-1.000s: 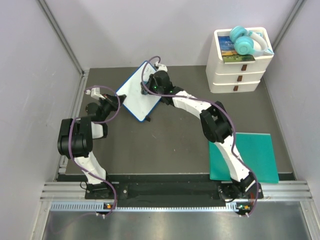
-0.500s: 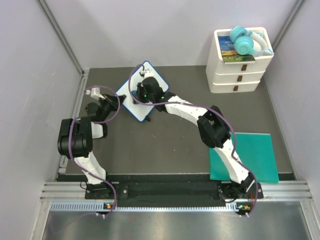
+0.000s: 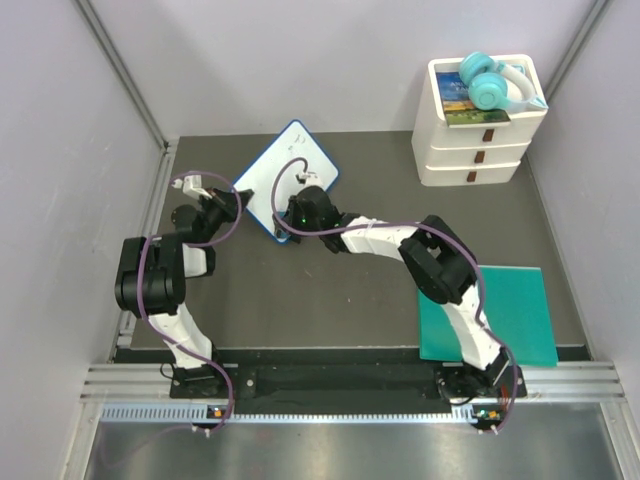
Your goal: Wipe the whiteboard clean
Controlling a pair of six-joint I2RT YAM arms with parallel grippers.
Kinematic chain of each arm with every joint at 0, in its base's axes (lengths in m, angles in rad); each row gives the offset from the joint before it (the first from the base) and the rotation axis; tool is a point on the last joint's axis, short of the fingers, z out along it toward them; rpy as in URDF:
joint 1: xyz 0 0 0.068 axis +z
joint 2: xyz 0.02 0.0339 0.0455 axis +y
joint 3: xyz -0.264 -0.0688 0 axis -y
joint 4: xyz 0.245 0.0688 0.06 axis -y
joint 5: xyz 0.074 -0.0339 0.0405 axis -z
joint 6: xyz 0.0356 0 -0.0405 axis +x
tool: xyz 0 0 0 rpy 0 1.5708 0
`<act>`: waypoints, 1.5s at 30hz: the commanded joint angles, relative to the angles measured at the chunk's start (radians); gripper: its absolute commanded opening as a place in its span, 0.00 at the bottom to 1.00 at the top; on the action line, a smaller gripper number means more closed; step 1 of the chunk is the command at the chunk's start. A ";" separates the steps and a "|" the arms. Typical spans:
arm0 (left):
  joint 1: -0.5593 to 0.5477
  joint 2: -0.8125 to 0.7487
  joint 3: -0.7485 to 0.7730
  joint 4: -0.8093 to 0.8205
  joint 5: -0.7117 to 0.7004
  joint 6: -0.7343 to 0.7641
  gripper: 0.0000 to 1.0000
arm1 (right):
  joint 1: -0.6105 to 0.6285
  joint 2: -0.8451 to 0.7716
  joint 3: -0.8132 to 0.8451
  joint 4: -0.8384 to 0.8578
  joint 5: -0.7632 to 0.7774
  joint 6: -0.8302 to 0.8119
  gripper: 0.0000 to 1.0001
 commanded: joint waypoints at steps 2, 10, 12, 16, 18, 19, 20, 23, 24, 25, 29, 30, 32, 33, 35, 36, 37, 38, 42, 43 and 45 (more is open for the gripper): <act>-0.058 0.006 -0.011 -0.130 0.106 0.175 0.00 | 0.039 0.046 -0.175 -0.060 -0.039 0.073 0.00; -0.058 0.003 -0.011 -0.138 0.104 0.180 0.00 | 0.024 -0.052 -0.207 0.018 0.080 0.046 0.00; -0.058 0.003 -0.011 -0.138 0.106 0.181 0.00 | 0.016 -0.067 -0.194 0.051 0.095 0.026 0.00; -0.060 0.003 -0.011 -0.140 0.104 0.181 0.00 | 0.005 -0.081 -0.192 0.136 0.131 -0.005 0.00; -0.061 0.004 -0.011 -0.138 0.104 0.181 0.00 | -0.001 -0.089 -0.200 0.198 0.155 -0.011 0.00; -0.060 0.004 -0.010 -0.138 0.106 0.181 0.00 | -0.009 -0.092 -0.204 0.225 0.158 -0.009 0.00; -0.060 0.004 -0.010 -0.138 0.104 0.181 0.00 | -0.013 -0.093 -0.216 0.256 0.157 0.001 0.00; -0.060 0.004 -0.010 -0.140 0.104 0.181 0.00 | -0.029 -0.092 -0.227 0.388 0.155 0.035 0.00; -0.061 0.004 -0.011 -0.138 0.104 0.180 0.00 | -0.033 -0.083 -0.232 0.415 0.174 0.047 0.00; -0.061 0.004 -0.010 -0.138 0.107 0.181 0.00 | -0.042 -0.076 -0.238 0.451 0.183 0.069 0.00; -0.060 0.004 -0.010 -0.140 0.106 0.180 0.00 | -0.052 -0.041 -0.204 0.523 0.191 0.075 0.00; -0.060 0.004 -0.010 -0.140 0.106 0.181 0.00 | -0.053 -0.040 -0.201 0.558 0.197 0.070 0.00; -0.060 0.004 -0.010 -0.140 0.106 0.181 0.00 | -0.059 -0.038 -0.210 0.601 0.212 0.064 0.00; -0.060 0.006 -0.008 -0.138 0.106 0.180 0.00 | -0.061 -0.036 -0.212 0.632 0.227 0.052 0.00; -0.060 0.004 -0.010 -0.140 0.106 0.181 0.00 | -0.067 -0.038 -0.198 0.634 0.281 0.000 0.00; -0.060 0.003 -0.011 -0.140 0.104 0.181 0.00 | -0.070 -0.038 -0.194 0.637 0.299 -0.018 0.00; -0.061 0.003 -0.011 -0.140 0.106 0.181 0.00 | -0.076 -0.032 -0.184 0.646 0.321 -0.052 0.00; -0.060 0.003 -0.011 -0.140 0.106 0.181 0.00 | -0.081 -0.029 -0.177 0.650 0.338 -0.069 0.00; -0.060 0.004 -0.011 -0.140 0.107 0.181 0.00 | -0.136 0.002 -0.099 0.595 0.312 -0.085 0.00; -0.060 0.004 -0.011 -0.138 0.106 0.181 0.00 | -0.150 0.008 -0.060 0.583 0.297 -0.084 0.00; -0.063 0.000 -0.017 -0.138 0.103 0.181 0.00 | -0.170 0.023 -0.026 0.549 0.238 -0.083 0.00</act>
